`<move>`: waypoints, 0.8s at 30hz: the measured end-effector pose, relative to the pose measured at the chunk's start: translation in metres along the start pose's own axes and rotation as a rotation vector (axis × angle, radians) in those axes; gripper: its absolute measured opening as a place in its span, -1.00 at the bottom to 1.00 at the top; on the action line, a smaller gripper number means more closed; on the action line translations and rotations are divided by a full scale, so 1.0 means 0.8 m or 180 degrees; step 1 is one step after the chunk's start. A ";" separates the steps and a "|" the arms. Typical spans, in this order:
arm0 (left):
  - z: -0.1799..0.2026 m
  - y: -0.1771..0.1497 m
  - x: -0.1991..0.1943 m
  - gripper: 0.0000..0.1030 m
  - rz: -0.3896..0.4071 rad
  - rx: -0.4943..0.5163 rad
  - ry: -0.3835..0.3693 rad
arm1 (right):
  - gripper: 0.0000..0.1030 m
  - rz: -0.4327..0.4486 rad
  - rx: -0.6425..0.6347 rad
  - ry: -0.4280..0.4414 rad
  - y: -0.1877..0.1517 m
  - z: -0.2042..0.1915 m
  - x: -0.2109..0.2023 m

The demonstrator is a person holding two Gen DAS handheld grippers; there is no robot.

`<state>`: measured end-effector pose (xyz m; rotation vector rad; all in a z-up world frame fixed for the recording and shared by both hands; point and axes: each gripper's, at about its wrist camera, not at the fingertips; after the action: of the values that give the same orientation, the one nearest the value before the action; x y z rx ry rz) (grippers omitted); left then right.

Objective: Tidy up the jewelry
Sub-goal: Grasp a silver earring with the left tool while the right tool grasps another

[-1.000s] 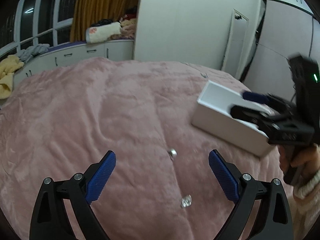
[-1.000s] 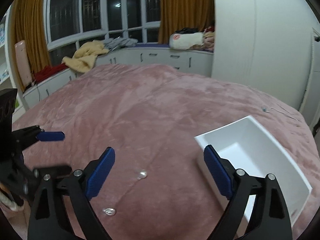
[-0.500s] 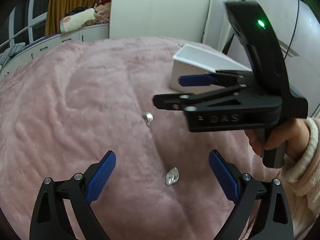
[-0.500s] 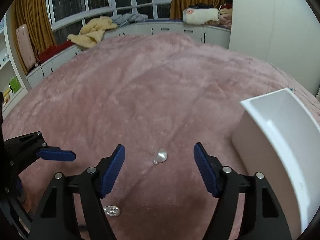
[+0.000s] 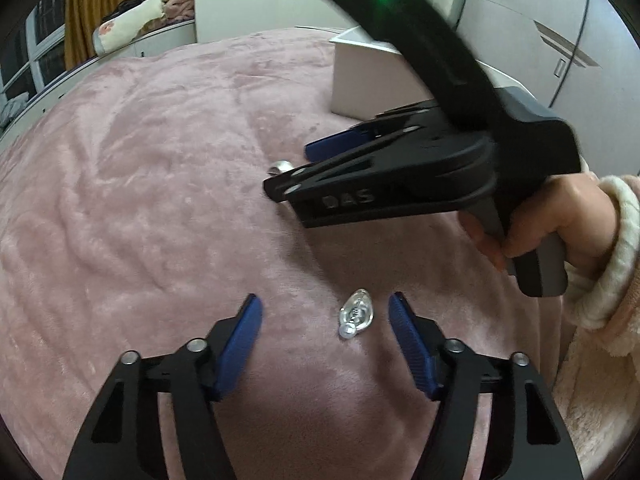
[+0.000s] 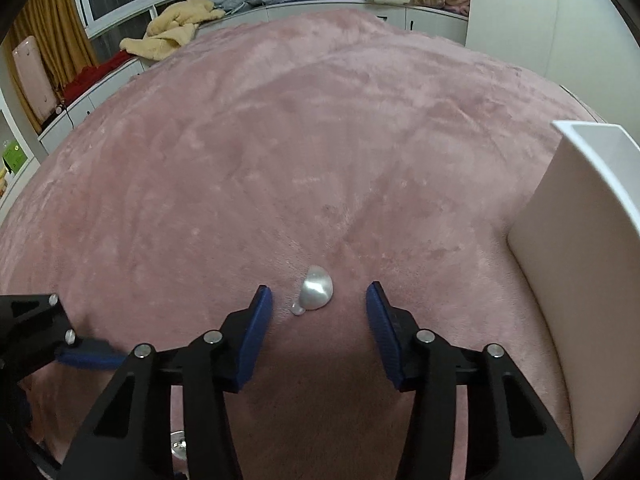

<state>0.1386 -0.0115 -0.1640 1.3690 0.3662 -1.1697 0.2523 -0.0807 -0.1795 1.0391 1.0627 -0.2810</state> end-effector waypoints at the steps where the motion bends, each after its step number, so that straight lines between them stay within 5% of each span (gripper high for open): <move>1: 0.000 0.000 0.002 0.16 -0.0015 0.0017 -0.0013 | -0.12 -0.0004 0.0013 0.0003 -0.001 0.001 0.003; 8: -0.004 -0.006 0.014 -0.39 -0.0070 0.0040 0.0001 | -0.59 -0.0003 0.0116 0.0027 -0.003 0.006 0.006; 11: -0.012 -0.007 0.012 -0.59 -0.0055 -0.0063 -0.0015 | -0.61 -0.0010 0.0113 0.0051 -0.003 0.007 0.004; 24: -0.013 -0.008 -0.005 -0.59 0.0089 -0.0214 -0.0124 | -0.77 0.0182 0.0286 0.0071 -0.014 0.034 -0.056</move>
<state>0.1358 0.0010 -0.1668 1.2874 0.3544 -1.1496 0.2386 -0.1210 -0.1463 1.1536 1.0463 -0.2733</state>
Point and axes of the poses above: each gripper's, at about its wrist camera, not at the fingertips, and x roughly the way its jaws point, z to its right, y to its top, and after that the axes turned 11 degrees about -y, right-handed
